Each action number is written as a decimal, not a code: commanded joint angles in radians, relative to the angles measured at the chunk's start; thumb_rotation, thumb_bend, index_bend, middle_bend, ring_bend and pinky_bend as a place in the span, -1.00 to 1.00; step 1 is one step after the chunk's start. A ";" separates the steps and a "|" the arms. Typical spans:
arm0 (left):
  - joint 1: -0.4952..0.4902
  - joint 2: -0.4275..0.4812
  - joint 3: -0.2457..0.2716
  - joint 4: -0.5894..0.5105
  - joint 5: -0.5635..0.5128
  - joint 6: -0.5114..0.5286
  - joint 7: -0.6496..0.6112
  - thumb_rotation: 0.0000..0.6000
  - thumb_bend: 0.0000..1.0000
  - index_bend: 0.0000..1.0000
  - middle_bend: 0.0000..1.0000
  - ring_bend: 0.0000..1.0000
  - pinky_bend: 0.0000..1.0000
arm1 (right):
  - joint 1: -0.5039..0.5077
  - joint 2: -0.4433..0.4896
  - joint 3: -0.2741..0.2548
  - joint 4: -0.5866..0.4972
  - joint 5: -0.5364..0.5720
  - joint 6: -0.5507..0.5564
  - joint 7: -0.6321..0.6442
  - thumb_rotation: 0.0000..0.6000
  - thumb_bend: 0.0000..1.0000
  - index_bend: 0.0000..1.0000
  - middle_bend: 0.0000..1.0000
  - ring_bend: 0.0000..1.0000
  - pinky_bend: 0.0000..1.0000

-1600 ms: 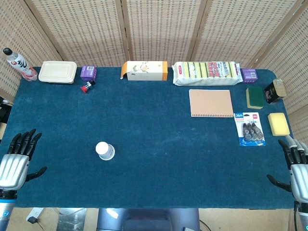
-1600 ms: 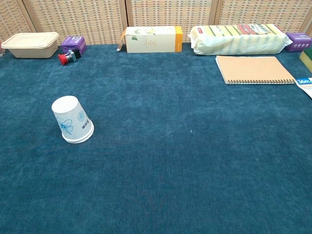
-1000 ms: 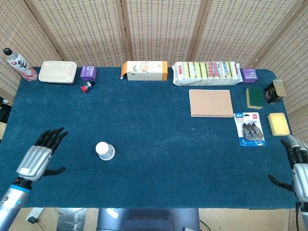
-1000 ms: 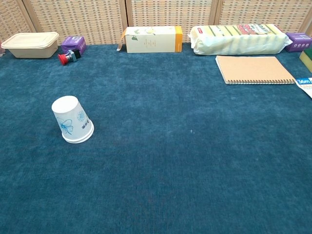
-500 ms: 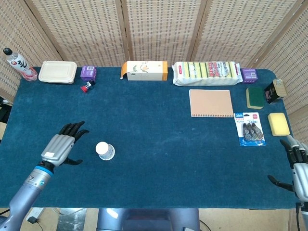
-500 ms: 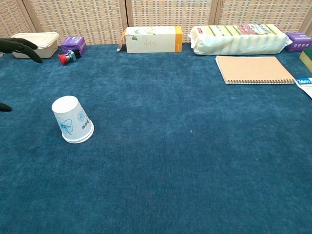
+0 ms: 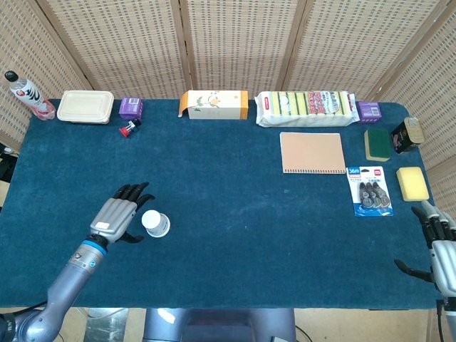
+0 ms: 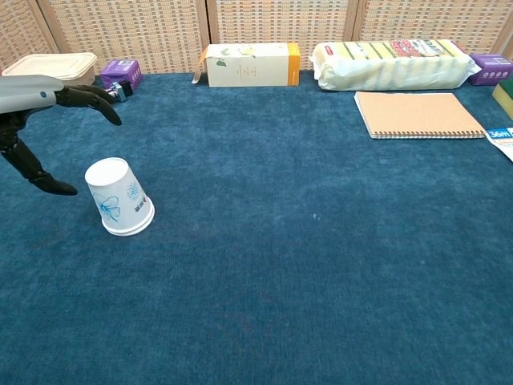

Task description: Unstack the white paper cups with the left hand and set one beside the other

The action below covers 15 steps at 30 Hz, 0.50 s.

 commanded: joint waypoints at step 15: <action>-0.081 -0.076 0.022 0.032 -0.130 0.051 0.084 1.00 -0.58 -0.48 -1.00 -1.00 -1.00 | 0.001 0.008 0.003 0.006 0.011 -0.005 0.024 1.00 -1.00 -0.91 -1.00 -1.00 -1.00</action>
